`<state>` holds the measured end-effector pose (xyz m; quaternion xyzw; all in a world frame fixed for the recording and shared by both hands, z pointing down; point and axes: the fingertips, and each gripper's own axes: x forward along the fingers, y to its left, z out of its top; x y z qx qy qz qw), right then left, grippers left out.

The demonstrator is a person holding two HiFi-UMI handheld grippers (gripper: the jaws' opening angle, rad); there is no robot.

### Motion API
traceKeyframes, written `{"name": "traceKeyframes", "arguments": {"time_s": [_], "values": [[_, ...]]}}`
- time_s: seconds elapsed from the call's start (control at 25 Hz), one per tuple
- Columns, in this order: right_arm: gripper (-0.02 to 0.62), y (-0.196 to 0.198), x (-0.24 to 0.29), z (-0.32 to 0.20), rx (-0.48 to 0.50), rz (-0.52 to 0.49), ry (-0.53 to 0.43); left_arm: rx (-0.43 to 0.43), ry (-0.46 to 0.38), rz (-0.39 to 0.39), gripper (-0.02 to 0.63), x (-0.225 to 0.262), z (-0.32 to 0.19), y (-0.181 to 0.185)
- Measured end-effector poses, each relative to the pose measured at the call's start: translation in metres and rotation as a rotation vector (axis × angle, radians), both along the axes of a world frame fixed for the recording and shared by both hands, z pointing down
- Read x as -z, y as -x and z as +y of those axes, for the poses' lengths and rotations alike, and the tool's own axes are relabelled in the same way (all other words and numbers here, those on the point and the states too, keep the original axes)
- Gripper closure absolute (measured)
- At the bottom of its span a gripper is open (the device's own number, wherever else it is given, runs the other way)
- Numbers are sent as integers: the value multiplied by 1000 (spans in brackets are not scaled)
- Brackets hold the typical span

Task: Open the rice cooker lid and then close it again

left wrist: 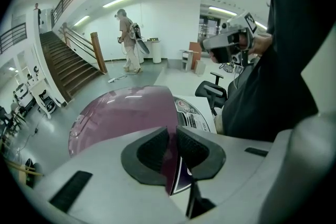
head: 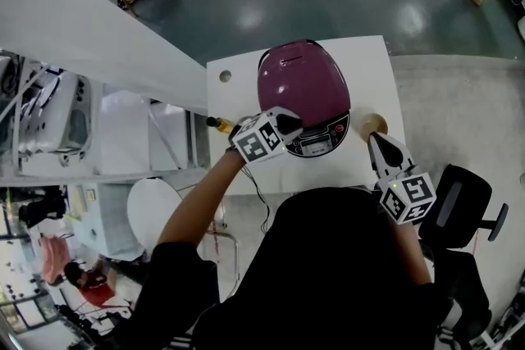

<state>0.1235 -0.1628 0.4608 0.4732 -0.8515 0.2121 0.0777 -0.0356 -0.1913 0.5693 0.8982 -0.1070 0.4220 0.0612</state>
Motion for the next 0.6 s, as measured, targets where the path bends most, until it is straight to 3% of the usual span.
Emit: {"name": "traceKeyframes", "arguments": {"time_s": [0.6], "values": [[595,-1,-1,-8,-1,5,12,4,27,-32,595,-25,-2,-2]]}}
